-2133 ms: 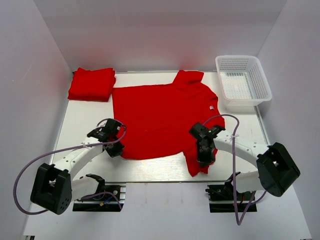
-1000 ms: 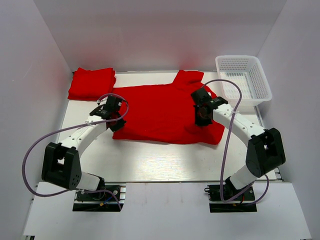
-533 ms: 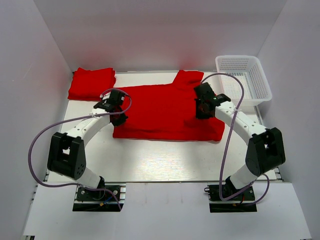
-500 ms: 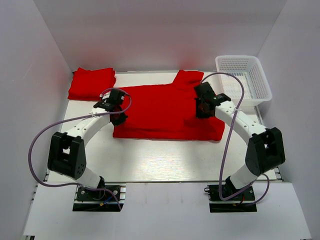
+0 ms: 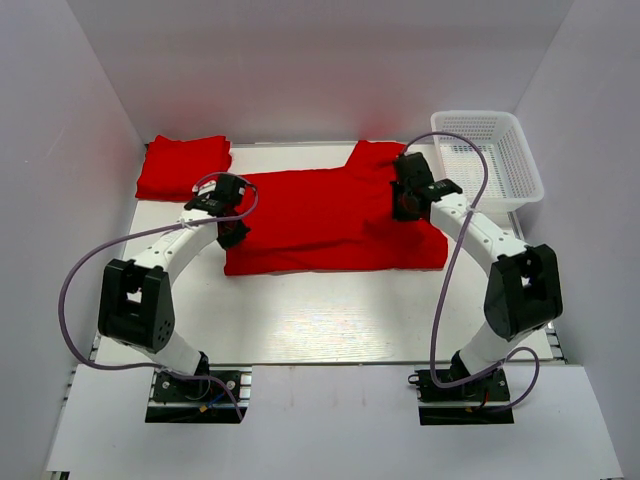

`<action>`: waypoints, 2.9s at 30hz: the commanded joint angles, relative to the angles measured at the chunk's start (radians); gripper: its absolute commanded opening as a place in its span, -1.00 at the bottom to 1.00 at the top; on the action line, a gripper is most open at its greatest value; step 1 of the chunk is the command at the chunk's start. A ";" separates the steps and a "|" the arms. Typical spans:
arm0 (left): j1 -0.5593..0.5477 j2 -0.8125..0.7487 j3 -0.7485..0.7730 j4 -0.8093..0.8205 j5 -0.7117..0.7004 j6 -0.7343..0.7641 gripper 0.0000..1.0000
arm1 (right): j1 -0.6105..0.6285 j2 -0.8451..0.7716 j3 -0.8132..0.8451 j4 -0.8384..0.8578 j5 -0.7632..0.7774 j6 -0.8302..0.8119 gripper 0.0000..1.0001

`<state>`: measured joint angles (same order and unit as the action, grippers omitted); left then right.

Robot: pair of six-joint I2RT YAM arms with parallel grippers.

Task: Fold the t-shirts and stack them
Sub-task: Fold the flattened tshirt in 1/3 of the way

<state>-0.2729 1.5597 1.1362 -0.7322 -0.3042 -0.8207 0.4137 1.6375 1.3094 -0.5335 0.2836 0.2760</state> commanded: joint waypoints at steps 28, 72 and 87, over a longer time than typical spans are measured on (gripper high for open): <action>0.011 0.169 0.118 0.036 -0.050 0.002 -1.00 | -0.042 0.202 0.195 0.072 -0.015 -0.072 -1.00; -0.049 0.237 0.051 0.147 0.171 0.255 0.99 | -0.052 0.278 0.241 0.053 -0.041 -0.083 -1.00; -0.040 0.325 0.226 0.054 -0.208 0.204 0.99 | -0.062 0.289 0.237 0.055 -0.027 -0.083 -1.00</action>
<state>-0.3153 1.8423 1.2980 -0.6662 -0.4095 -0.6025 0.3592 1.9205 1.5288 -0.4915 0.2352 0.1986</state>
